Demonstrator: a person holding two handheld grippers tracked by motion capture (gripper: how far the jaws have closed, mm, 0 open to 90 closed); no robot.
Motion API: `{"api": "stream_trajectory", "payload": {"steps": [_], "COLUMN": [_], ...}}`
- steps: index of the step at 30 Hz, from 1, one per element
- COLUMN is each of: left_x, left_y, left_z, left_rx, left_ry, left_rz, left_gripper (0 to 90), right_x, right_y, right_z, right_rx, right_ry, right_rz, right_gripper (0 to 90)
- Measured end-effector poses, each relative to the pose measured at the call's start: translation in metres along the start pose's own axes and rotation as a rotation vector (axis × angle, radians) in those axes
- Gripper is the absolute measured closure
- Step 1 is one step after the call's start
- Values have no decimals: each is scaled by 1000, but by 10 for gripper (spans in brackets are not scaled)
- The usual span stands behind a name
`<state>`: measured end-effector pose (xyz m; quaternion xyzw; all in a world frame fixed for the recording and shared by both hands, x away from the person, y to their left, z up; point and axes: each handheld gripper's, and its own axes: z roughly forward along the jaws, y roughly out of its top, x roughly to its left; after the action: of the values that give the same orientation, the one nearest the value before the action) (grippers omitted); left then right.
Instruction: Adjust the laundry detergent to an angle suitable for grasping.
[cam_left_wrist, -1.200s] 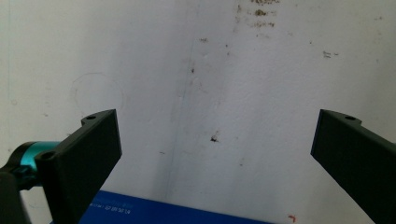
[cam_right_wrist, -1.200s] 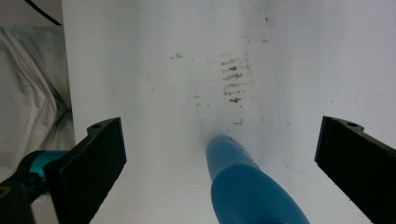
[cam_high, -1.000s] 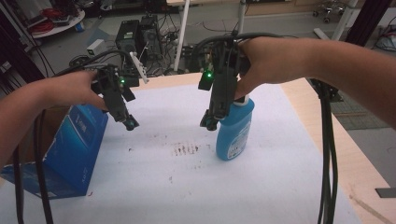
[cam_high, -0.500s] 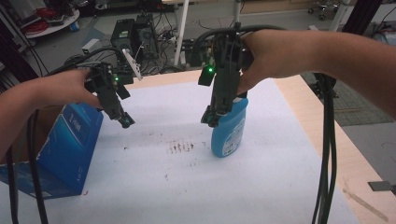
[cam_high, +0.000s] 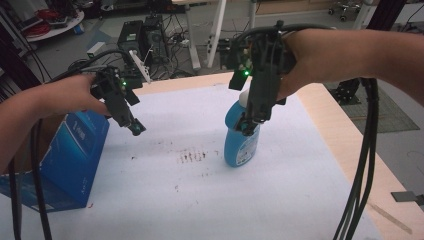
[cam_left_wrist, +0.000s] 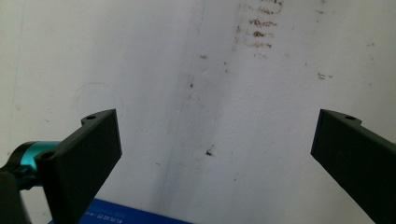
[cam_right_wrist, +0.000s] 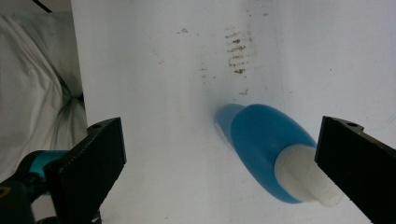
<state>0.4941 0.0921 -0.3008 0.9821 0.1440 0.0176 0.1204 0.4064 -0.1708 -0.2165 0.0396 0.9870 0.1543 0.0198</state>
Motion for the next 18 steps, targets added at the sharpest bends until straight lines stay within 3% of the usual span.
{"api": "stream_trajectory", "payload": {"steps": [5,18], "left_x": [-1,-6], "left_y": [0,3], "left_z": [-1,6], "left_rx": [-14,-49], "left_ry": [11,25], "left_rz": [-19,-114], "left_gripper": [17,17], "right_x": [3,10], "right_y": [-11,-49], "right_z": [-1,1], "right_rx": [7,17], "right_ry": [-5,-24], "right_rz": [12,49], "right_gripper": [12,12]}}
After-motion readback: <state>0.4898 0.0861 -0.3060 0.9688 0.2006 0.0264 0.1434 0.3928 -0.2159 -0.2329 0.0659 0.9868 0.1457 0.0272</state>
